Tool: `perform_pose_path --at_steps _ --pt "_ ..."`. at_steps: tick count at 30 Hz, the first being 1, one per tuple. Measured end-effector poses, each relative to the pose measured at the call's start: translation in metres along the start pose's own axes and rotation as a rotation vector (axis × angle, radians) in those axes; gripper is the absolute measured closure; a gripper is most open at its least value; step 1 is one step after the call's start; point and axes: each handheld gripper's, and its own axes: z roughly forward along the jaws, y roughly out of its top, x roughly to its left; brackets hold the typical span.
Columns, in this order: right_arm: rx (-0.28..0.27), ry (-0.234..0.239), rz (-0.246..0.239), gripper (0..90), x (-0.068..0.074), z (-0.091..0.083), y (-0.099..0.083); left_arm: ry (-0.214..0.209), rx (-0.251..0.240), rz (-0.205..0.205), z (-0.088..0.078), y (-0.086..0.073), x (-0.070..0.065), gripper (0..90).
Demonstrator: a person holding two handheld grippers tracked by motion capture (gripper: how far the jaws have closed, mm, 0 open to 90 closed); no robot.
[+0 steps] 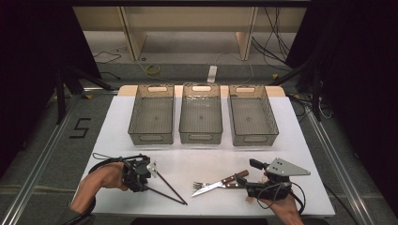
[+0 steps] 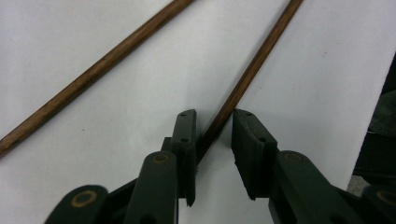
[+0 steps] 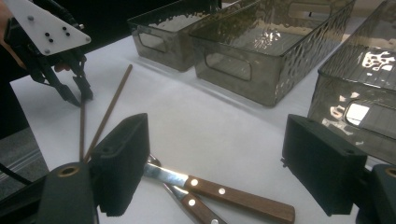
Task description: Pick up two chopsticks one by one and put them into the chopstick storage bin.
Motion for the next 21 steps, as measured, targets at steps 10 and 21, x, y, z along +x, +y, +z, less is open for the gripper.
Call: perform_pose_path --at_steps 10,21 --pt "-0.002 0.009 0.014 24.5 -0.0016 -0.0002 0.0 -0.015 0.002 0.019 -0.0005 -0.0039 -0.0049 76.8" --pt "-0.002 0.017 0.02 24.9 -0.0024 0.0002 0.0001 -0.029 -0.001 0.058 -0.0004 -0.0046 -0.0079 82.0"
